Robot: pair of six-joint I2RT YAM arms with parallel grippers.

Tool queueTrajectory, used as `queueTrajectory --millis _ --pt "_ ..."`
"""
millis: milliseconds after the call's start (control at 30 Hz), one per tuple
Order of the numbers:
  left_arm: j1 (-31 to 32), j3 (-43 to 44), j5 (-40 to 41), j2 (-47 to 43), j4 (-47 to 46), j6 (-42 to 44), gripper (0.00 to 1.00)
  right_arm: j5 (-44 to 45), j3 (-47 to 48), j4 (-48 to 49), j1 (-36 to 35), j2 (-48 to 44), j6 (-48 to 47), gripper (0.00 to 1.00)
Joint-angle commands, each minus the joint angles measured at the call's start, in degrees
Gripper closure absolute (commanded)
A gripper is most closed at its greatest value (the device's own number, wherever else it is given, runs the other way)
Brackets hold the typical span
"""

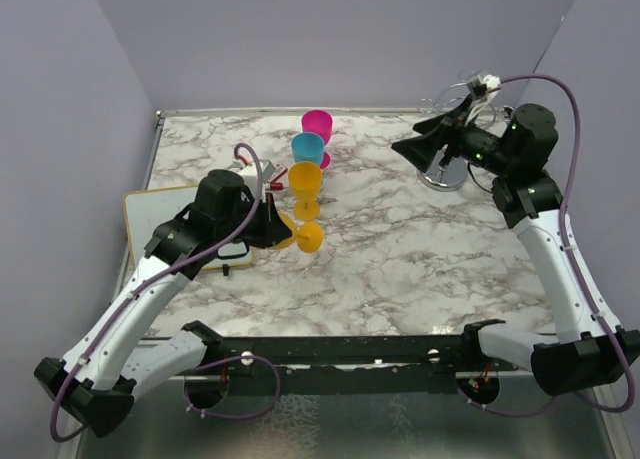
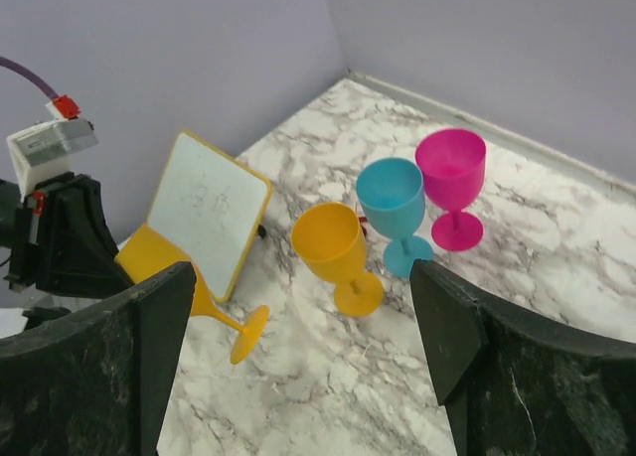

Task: Take the wine glass off the wine glass rack

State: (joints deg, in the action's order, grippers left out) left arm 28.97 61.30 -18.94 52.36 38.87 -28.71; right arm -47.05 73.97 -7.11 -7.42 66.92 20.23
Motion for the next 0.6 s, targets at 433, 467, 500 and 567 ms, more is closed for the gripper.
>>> queueTrajectory --millis 433,467,500,567 --pt "19.6 13.0 31.7 25.0 12.2 2.4 1.00 38.2 -6.4 -8.5 -15.7 -14.8 -20.4 0.09" --pt "19.6 13.9 32.0 26.0 12.2 2.5 1.00 38.7 -7.2 -7.9 -15.9 -15.9 -20.4 0.09" --pt "19.6 14.8 32.3 26.8 12.2 2.7 1.00 38.9 -8.0 -7.3 -16.0 -16.9 -20.4 0.09" --pt "19.7 16.3 32.8 28.3 12.1 2.6 1.00 39.1 -9.8 -6.2 -16.1 -18.6 -20.5 0.09"
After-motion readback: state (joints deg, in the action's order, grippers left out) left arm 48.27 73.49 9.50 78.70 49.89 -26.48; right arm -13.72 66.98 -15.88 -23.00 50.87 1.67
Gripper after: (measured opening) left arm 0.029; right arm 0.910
